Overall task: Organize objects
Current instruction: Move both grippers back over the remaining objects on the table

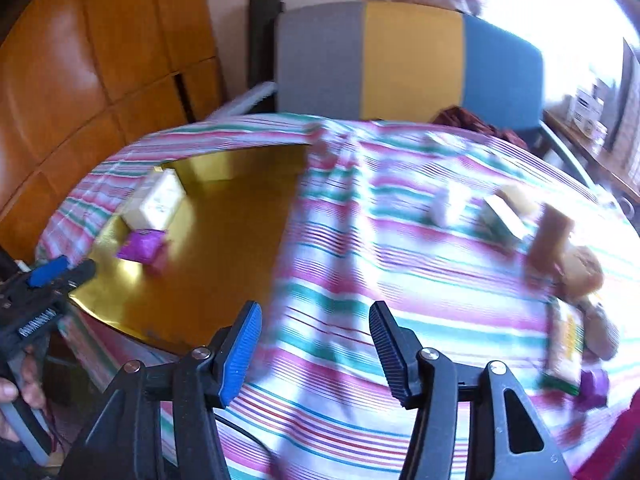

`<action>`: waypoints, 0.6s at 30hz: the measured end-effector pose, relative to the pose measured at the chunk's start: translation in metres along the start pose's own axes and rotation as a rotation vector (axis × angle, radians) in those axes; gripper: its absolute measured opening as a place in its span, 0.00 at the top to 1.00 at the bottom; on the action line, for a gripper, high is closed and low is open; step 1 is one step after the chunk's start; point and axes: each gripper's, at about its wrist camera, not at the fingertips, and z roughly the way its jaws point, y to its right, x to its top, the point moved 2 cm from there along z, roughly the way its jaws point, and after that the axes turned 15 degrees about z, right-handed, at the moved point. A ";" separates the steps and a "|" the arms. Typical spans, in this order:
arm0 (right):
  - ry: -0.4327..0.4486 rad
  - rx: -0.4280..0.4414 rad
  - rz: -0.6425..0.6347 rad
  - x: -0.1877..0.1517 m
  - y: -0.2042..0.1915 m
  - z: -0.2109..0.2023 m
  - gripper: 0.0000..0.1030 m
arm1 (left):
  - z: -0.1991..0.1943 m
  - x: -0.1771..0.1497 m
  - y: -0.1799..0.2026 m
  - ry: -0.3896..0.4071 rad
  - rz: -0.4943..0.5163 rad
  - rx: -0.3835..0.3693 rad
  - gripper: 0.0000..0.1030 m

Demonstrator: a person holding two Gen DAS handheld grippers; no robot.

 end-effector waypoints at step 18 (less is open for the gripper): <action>0.059 -0.345 0.407 0.025 0.220 -0.048 0.44 | -0.010 0.078 0.116 0.099 0.215 -0.219 0.34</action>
